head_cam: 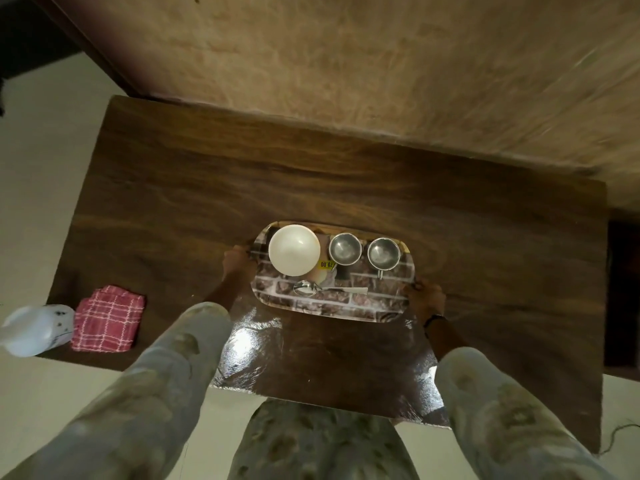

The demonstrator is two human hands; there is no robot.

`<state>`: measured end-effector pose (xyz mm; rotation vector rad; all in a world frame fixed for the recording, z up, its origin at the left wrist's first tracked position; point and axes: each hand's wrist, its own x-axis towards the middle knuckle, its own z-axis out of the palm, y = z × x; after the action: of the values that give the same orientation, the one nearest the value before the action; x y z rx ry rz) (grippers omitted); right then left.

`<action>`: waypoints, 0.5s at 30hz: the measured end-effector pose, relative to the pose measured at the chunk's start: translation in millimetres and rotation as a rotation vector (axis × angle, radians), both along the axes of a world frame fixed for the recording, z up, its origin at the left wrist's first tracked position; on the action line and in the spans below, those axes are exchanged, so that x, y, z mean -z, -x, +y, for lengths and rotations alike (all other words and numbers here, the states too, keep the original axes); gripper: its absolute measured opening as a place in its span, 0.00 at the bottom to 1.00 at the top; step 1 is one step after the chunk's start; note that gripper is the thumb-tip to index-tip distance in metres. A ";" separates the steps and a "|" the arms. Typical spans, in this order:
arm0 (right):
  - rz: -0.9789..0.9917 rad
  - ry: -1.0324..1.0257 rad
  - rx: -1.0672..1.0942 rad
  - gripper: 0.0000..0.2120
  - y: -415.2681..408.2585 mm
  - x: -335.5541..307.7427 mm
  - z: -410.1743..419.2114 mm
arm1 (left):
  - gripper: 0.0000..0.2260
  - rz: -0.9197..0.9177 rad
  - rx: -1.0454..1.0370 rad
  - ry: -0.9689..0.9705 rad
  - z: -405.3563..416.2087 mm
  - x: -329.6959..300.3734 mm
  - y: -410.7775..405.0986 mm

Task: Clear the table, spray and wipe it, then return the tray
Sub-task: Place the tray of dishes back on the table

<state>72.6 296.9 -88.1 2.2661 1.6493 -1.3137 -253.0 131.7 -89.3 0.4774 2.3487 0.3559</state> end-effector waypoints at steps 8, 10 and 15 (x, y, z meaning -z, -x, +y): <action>-0.032 0.004 -0.094 0.13 2.9 -4.4 -3.3 | 0.15 0.023 0.067 -0.029 -6.9 -4.2 -3.3; -0.025 -0.011 -0.161 0.13 -1.9 -4.2 -9.1 | 0.15 0.033 -0.006 -0.085 -15.2 -8.7 -11.9; -0.137 -0.022 -0.445 0.15 -19.2 -22.9 -51.6 | 0.13 0.074 0.120 -0.017 -72.5 16.1 -28.6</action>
<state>91.8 245.3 -65.2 1.7982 1.9677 -1.0157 -224.4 59.2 -105.4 0.6473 2.3766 0.3071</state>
